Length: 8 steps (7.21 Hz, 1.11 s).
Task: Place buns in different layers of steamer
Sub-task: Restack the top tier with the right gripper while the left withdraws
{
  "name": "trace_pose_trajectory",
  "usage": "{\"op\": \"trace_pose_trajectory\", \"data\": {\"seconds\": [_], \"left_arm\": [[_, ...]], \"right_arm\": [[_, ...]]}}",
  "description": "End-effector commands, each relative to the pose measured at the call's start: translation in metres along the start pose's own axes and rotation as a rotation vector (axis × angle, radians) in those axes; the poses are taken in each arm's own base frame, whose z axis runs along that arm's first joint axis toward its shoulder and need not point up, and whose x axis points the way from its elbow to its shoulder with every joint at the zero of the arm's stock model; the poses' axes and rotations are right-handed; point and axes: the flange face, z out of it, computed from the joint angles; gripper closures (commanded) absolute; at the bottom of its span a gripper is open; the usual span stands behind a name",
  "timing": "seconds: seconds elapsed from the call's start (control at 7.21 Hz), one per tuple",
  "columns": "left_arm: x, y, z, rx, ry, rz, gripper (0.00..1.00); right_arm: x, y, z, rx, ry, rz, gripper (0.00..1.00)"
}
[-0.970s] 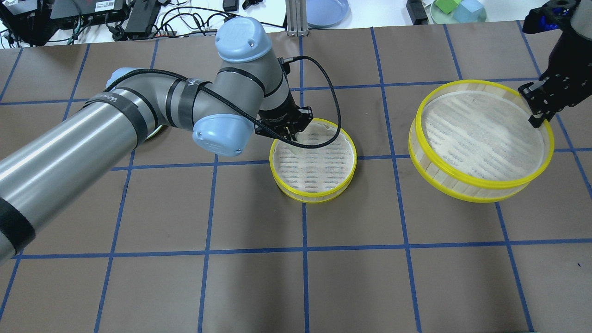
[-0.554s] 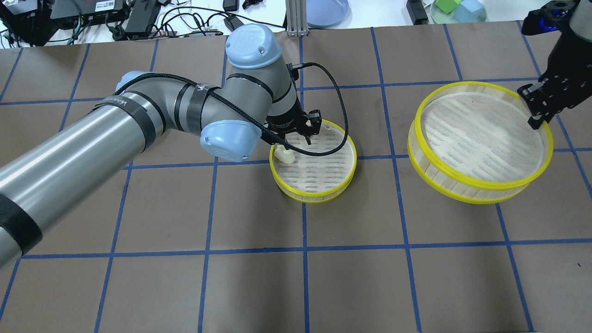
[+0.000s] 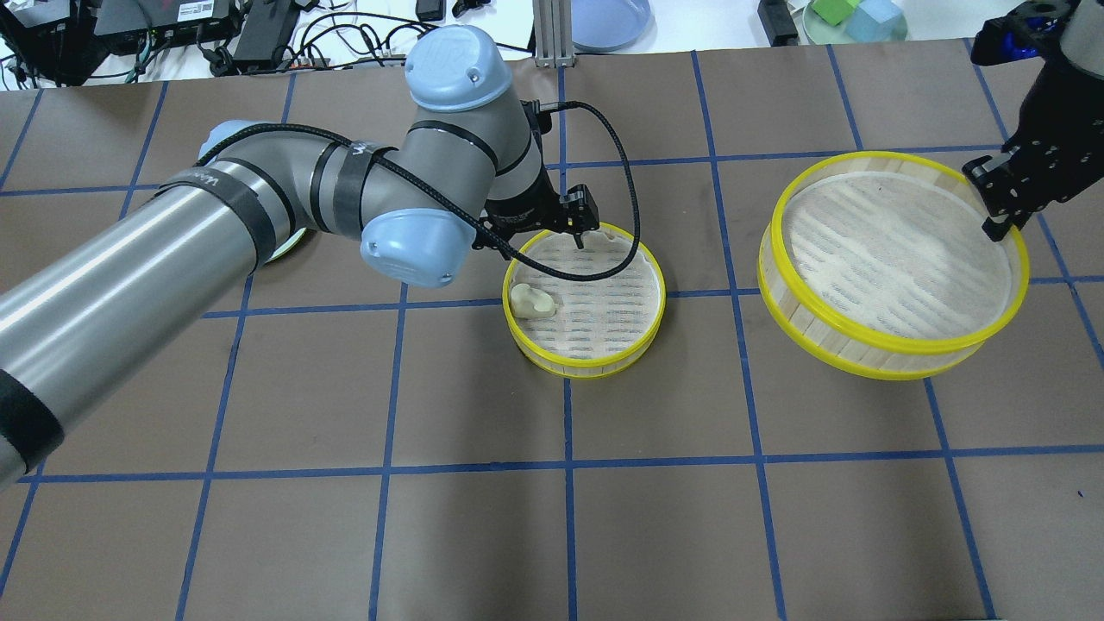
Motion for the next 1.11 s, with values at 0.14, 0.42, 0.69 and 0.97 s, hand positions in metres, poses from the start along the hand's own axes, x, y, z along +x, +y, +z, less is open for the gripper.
{"op": "trace_pose_trajectory", "data": {"seconds": [0.14,0.42,0.69,0.97], "left_arm": [[-0.112,-0.054,-0.017,0.044,-0.123,0.116,0.00],[-0.197,-0.078,-0.026,0.039,-0.149,0.185,0.00],[-0.312,-0.091,-0.025,0.009,-0.158,0.209,0.00],[-0.376,-0.106,-0.008,0.053,-0.186,0.189,0.00]], "right_arm": [[-0.087,-0.041,0.022,-0.002,-0.058,0.132,1.00],[-0.225,-0.082,0.060,0.048,-0.018,0.201,1.00],[-0.284,-0.115,0.109,0.082,-0.012,0.196,1.00],[-0.291,-0.129,0.131,0.072,-0.031,0.188,1.00]]}}
